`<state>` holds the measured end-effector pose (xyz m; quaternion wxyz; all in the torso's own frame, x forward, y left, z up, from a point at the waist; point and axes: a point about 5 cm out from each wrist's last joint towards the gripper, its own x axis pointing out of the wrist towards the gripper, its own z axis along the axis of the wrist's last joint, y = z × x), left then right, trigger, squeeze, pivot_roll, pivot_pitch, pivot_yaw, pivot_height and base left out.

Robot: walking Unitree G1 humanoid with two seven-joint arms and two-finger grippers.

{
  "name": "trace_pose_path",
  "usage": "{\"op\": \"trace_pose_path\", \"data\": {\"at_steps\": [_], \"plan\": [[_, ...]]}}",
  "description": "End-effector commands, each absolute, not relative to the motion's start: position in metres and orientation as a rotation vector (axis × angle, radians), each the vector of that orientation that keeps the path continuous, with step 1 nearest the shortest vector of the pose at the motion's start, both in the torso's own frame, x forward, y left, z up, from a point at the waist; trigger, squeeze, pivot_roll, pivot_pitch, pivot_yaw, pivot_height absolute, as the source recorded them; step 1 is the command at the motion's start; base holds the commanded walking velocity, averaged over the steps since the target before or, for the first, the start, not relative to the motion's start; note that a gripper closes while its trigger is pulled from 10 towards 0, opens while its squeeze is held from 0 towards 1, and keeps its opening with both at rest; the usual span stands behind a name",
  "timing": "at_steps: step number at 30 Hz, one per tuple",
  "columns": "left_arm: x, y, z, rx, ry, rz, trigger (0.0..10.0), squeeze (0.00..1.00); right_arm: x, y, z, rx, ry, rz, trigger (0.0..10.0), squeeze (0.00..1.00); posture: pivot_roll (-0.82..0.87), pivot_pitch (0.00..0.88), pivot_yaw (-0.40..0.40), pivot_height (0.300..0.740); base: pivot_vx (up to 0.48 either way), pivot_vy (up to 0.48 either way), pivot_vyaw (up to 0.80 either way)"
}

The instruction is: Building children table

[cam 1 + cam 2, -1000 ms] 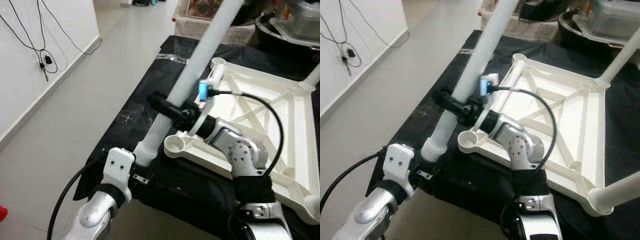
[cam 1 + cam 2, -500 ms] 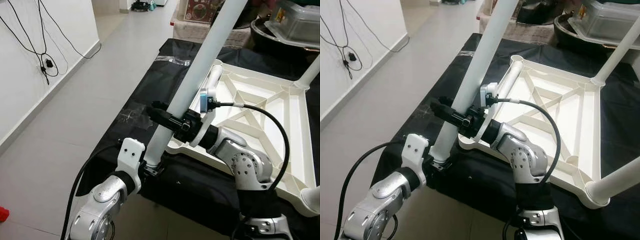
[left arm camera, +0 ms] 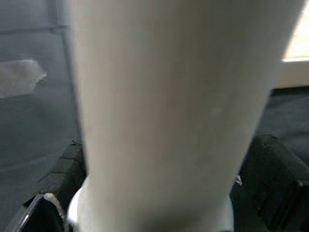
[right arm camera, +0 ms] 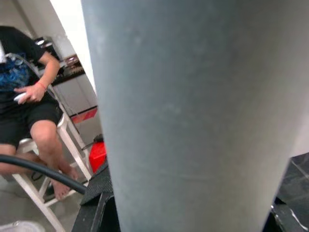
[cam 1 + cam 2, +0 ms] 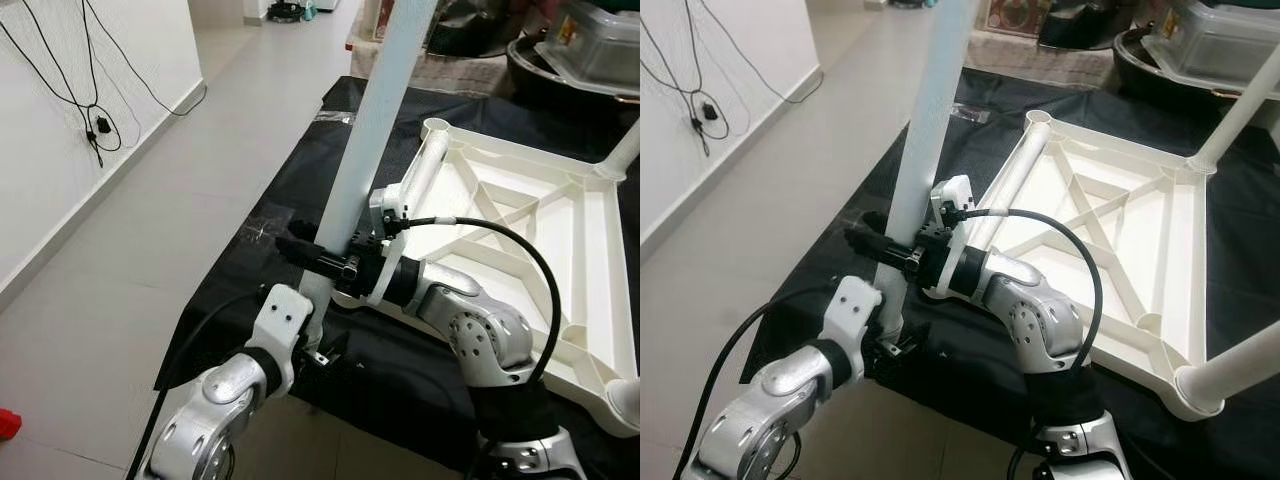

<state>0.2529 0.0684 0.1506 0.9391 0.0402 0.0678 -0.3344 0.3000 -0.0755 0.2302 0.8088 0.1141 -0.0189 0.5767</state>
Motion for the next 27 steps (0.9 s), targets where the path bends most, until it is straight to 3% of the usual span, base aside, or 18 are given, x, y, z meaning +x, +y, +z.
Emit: {"op": "trace_pose_path", "data": {"at_steps": [1, 6, 7, 18, 19, 20, 21, 27], "plan": [[0.255, 0.066, 0.156, 0.099, 0.106, -0.692, 10.0, 0.00, 0.289, -0.062, 0.229, 0.248, -0.027, 1.350, 10.0, 0.00, 0.10, 0.130, -0.051, 0.740, 0.000, 0.000, 0.00], [0.258, 0.068, 0.156, 0.132, 0.096, -0.693, 10.0, 0.00, 0.287, -0.061, 0.227, 0.244, -0.010, 1.363, 10.0, 0.00, 0.10, 0.124, -0.049, 0.740, 0.000, 0.000, 0.00], [0.256, 0.066, 0.156, 0.140, 0.090, -0.715, 0.0, 0.00, 0.287, -0.061, 0.227, 0.242, -0.008, 1.360, 10.0, 0.00, 0.10, 0.123, -0.048, 0.740, 0.000, 0.000, 0.00], [0.248, 0.066, 0.150, 0.157, 0.085, -0.741, 0.0, 0.00, 0.298, -0.060, 0.233, 0.302, -0.045, 1.243, 10.0, 0.00, 0.10, 0.092, -0.043, 0.740, 0.000, 0.000, 0.00], [0.249, 0.070, 0.148, 0.167, 0.098, -0.726, 0.0, 0.00, 0.302, -0.062, 0.236, 0.321, -0.066, 1.208, 10.0, 1.00, 0.10, 0.088, -0.042, 0.740, 0.000, 0.000, 0.00], [0.249, 0.070, 0.148, 0.167, 0.098, -0.726, 0.0, 0.00, 0.302, -0.062, 0.236, 0.321, -0.066, 1.208, 10.0, 1.00, 0.10, 0.088, -0.042, 0.740, 0.000, 0.000, 0.00], [0.248, 0.078, 0.145, 0.166, 0.137, -0.732, 10.0, 0.00, 0.301, -0.065, 0.238, 0.326, -0.087, 1.229, 10.0, 1.00, 0.10, 0.070, -0.041, 0.740, 0.000, 0.000, 0.00], [0.248, 0.081, 0.145, 0.165, 0.142, -0.742, 10.0, 0.00, 0.299, -0.066, 0.239, 0.316, -0.089, 1.256, 10.0, 1.00, 0.10, 0.067, -0.042, 0.740, 0.000, 0.000, 0.00]]}}
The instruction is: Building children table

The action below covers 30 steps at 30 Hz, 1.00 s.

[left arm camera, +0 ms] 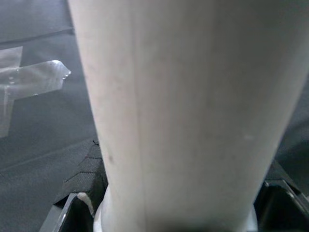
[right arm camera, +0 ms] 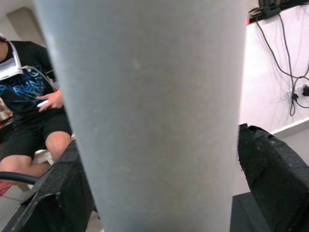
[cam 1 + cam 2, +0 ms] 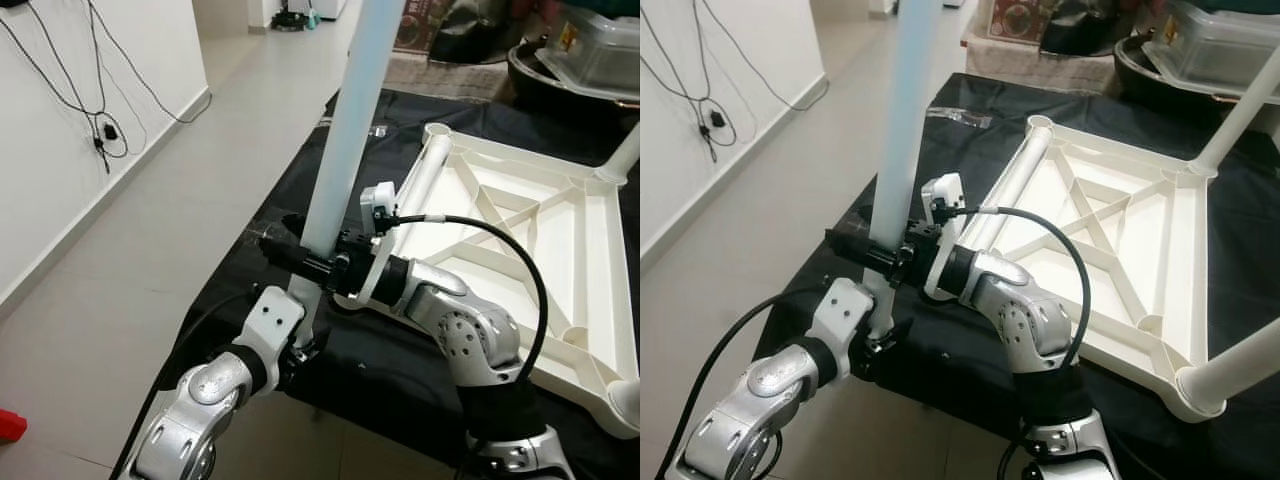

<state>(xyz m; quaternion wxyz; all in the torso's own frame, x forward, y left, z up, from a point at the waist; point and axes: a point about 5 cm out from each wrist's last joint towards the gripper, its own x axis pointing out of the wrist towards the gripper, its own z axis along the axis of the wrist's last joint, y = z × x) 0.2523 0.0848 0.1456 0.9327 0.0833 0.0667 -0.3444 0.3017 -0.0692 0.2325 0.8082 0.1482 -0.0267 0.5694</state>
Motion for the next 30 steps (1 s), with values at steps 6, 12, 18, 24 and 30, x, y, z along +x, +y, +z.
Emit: {"op": "trace_pose_path", "data": {"at_steps": [6, 12, 18, 24, 30], "plan": [[0.234, 0.098, 0.149, 0.035, 0.226, -0.962, 10.0, 0.00, 0.300, -0.074, 0.239, 0.290, -0.072, 1.362, 10.0, 0.00, 0.11, 0.040, -0.036, 0.740, 0.000, 0.000, 0.00], [0.211, 0.106, 0.153, -0.145, 0.351, -1.214, 10.0, 0.00, 0.293, -0.082, 0.239, 0.306, -0.019, 1.548, 10.0, 0.00, 0.10, 0.032, -0.034, 0.740, 0.000, 0.000, 0.00], [0.199, 0.111, 0.149, -0.148, 0.410, -1.305, 10.0, 0.00, 0.285, -0.082, 0.238, 0.310, 0.006, 1.653, 10.0, 0.00, 0.10, 0.034, -0.034, 0.740, 0.000, 0.000, 0.00], [0.192, 0.116, 0.143, -0.089, 0.458, -1.350, 10.0, 0.00, 0.280, -0.074, 0.235, 0.332, 0.047, 1.680, 10.0, 0.00, 0.10, 0.045, -0.028, 0.740, 0.000, 0.000, 0.00], [0.192, 0.117, 0.142, -0.057, 0.472, -1.372, 10.0, 0.00, 0.274, -0.069, 0.235, 0.365, 0.077, 1.711, 10.0, 0.00, 0.09, 0.058, -0.026, 0.740, 0.000, 0.000, 0.00]]}}
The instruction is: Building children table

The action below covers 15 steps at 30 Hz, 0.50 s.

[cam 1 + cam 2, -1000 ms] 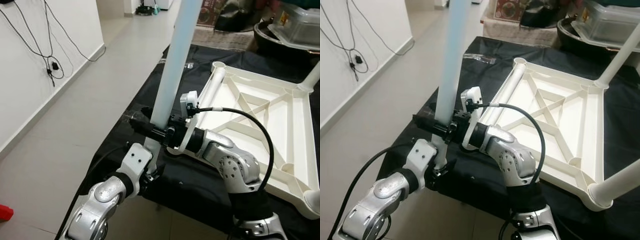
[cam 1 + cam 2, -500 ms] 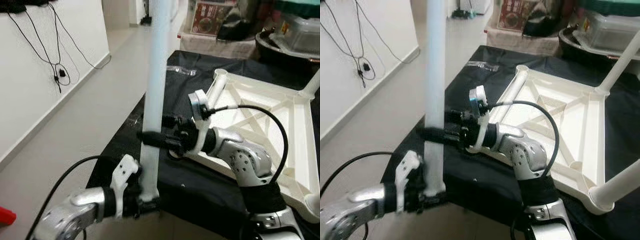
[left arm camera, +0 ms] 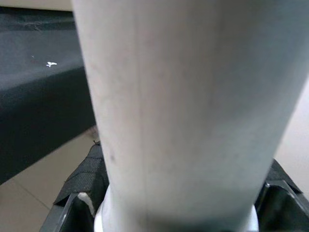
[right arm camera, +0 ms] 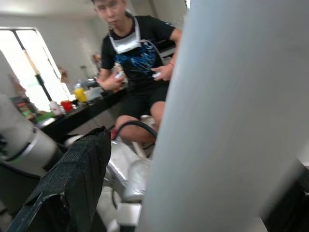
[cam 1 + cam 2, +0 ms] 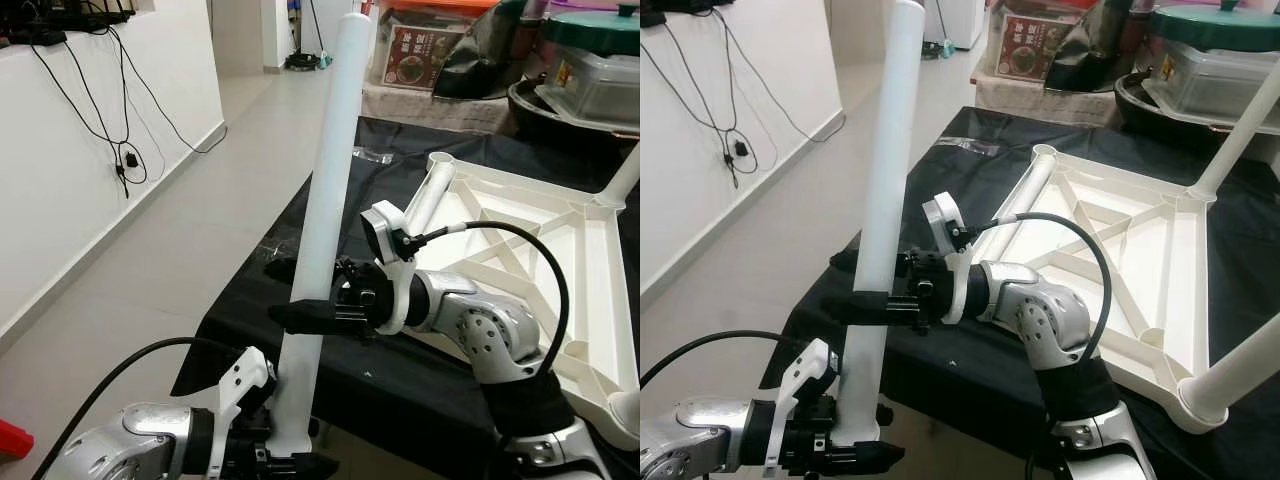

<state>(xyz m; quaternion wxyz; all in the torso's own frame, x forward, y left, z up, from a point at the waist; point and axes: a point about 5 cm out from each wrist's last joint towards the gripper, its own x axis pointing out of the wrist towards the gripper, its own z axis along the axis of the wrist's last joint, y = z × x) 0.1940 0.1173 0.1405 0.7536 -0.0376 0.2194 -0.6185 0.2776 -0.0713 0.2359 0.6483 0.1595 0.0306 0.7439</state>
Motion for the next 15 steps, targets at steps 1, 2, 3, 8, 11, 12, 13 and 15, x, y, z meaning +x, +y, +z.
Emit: {"op": "trace_pose_path", "data": {"at_steps": [1, 2, 3, 8, 11, 12, 13, 15], "plan": [[0.193, 0.116, 0.142, -0.050, 0.475, -1.384, 10.0, 0.00, 0.270, -0.066, 0.234, 0.382, 0.093, 1.724, 10.0, 0.00, 0.09, 0.059, -0.026, 0.740, 0.000, 0.000, 0.00], [0.193, 0.116, 0.142, -0.050, 0.475, -1.384, 10.0, 0.00, 0.270, -0.066, 0.234, 0.382, 0.093, 1.724, 10.0, 0.00, 0.09, 0.059, -0.026, 0.740, 0.000, 0.000, 0.00], [0.193, 0.112, 0.143, -0.039, 0.472, -1.408, 10.0, 0.00, 0.266, -0.061, 0.233, 0.403, 0.112, 1.740, 10.0, 0.00, 0.09, 0.060, -0.026, 0.740, 0.000, 0.000, 0.00], [0.194, 0.110, 0.144, -0.036, 0.466, -1.421, 10.0, 0.00, 0.263, -0.058, 0.231, 0.409, 0.119, 1.747, 10.0, 0.00, 0.09, 0.067, -0.022, 0.740, 0.000, 0.000, 0.00], [0.193, 0.108, 0.145, -0.042, 0.466, -1.435, 10.0, 0.00, 0.263, -0.055, 0.230, 0.415, 0.124, 1.745, 10.0, 0.00, 0.09, 0.071, -0.021, 0.740, 0.000, 0.000, 0.00], [0.193, 0.108, 0.145, -0.042, 0.466, -1.435, 10.0, 0.00, 0.263, -0.055, 0.230, 0.415, 0.124, 1.745, 10.0, 0.00, 0.09, 0.071, -0.021, 0.740, 0.000, 0.000, 0.00], [0.193, 0.108, 0.145, -0.042, 0.466, -1.435, 10.0, 0.00, 0.263, -0.055, 0.230, 0.415, 0.124, 1.745, 10.0, 0.00, 0.09, 0.071, -0.021, 0.740, 0.000, 0.000, 0.00], [0.193, 0.108, 0.145, -0.045, 0.467, -1.439, 10.0, 0.00, 0.263, -0.053, 0.230, 0.416, 0.126, 1.743, 10.0, 0.00, 0.09, 0.071, -0.021, 0.740, 0.000, 0.000, 0.00]]}}
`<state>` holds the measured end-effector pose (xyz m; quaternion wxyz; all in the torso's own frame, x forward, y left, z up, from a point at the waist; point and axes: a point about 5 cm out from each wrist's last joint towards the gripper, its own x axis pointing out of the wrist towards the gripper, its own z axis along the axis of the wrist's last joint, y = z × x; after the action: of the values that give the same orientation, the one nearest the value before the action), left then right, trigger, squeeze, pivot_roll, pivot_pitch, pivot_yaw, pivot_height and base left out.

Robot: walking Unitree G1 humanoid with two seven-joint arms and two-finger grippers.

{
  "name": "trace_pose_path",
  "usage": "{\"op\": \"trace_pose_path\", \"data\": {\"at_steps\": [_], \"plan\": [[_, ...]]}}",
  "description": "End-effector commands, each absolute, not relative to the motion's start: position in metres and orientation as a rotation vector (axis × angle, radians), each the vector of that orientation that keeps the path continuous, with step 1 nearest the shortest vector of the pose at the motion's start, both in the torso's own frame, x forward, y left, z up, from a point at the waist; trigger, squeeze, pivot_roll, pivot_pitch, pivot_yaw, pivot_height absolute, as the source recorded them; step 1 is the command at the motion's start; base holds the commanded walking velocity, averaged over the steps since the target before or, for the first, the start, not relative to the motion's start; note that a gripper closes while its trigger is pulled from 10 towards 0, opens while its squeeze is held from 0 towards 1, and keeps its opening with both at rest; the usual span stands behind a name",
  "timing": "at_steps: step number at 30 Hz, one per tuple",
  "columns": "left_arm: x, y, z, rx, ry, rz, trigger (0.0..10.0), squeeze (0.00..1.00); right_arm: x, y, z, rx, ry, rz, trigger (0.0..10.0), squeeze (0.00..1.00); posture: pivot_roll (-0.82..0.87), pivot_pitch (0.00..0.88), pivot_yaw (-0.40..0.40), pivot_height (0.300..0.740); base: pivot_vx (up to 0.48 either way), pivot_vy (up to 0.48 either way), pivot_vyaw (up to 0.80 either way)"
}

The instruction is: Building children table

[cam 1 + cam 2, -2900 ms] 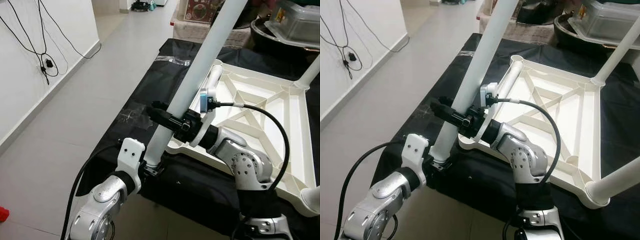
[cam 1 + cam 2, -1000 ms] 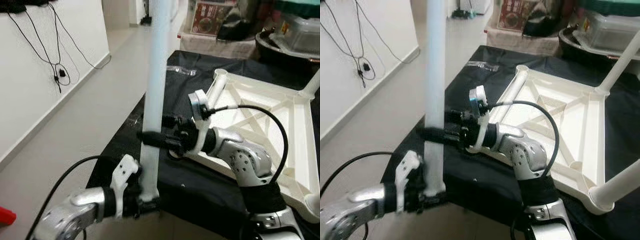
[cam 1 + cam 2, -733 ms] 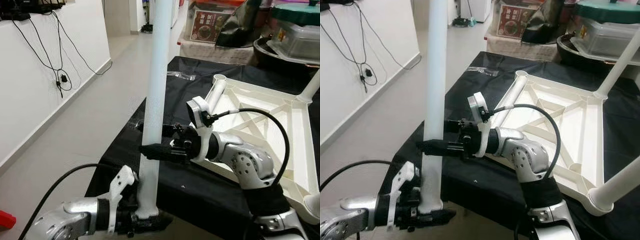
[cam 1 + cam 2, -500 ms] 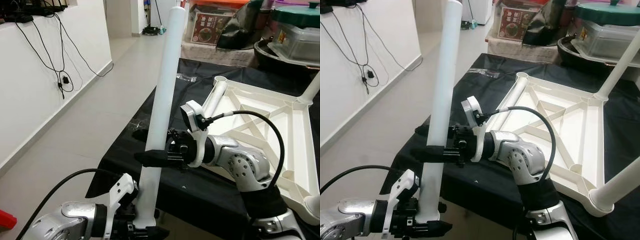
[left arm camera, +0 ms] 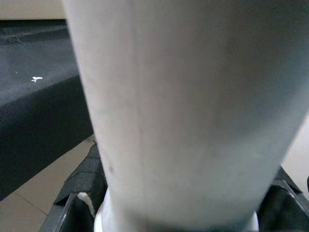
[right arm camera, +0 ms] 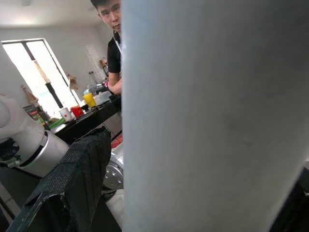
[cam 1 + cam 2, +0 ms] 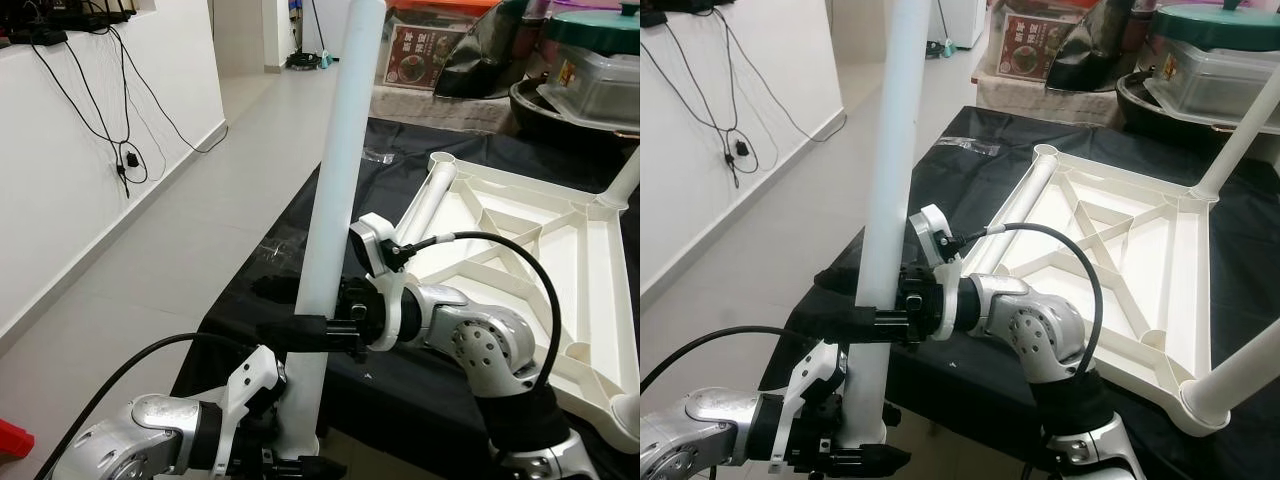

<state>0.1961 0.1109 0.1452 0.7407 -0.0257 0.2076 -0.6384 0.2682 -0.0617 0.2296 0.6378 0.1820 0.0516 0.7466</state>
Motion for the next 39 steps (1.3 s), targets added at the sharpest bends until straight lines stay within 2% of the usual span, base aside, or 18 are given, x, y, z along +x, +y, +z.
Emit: {"op": "trace_pose_path", "data": {"at_steps": [1, 24, 25, 26, 27, 28, 39], "plan": [[0.193, 0.108, 0.145, -0.046, 0.468, -1.442, 10.0, 0.00, 0.262, -0.053, 0.229, 0.415, 0.130, 1.741, 10.0, 0.00, 0.08, 0.078, -0.019, 0.740, 0.000, 0.000, 0.00], [0.189, 0.108, 0.142, -0.089, 0.488, -1.458, 10.0, 0.00, 0.246, -0.049, 0.222, 0.439, 0.161, 1.750, 10.0, 0.00, 0.08, 0.087, -0.015, 0.740, 0.000, 0.000, 0.00], [0.189, 0.108, 0.142, -0.094, 0.488, -1.458, 10.0, 0.00, 0.244, -0.048, 0.222, 0.442, 0.161, 1.755, 8.1, 0.00, 0.08, 0.089, -0.015, 0.740, 0.000, 0.000, 0.00], [0.189, 0.108, 0.142, -0.094, 0.488, -1.458, 10.0, 0.00, 0.244, -0.048, 0.222, 0.442, 0.161, 1.755, 8.1, 0.00, 0.08, 0.089, -0.015, 0.740, 0.000, 0.000, 0.00], [0.190, 0.108, 0.143, -0.097, 0.487, -1.459, 10.0, 0.00, 0.243, -0.048, 0.223, 0.444, 0.162, 1.760, 2.6, 0.00, 0.08, 0.089, -0.015, 0.740, 0.000, 0.000, 0.00], [0.190, 0.107, 0.143, -0.102, 0.486, -1.460, 10.0, 0.00, 0.241, -0.047, 0.223, 0.446, 0.161, 1.763, 0.0, 0.00, 0.08, 0.088, -0.014, 0.740, 0.000, 0.000, 0.00], [0.188, 0.109, 0.142, -0.131, 0.506, -1.464, 10.0, 0.00, 0.238, -0.045, 0.223, 0.462, 0.161, 1.776, 0.0, 0.00, 0.08, 0.088, -0.011, 0.740, 0.000, 0.000, 0.00]]}}
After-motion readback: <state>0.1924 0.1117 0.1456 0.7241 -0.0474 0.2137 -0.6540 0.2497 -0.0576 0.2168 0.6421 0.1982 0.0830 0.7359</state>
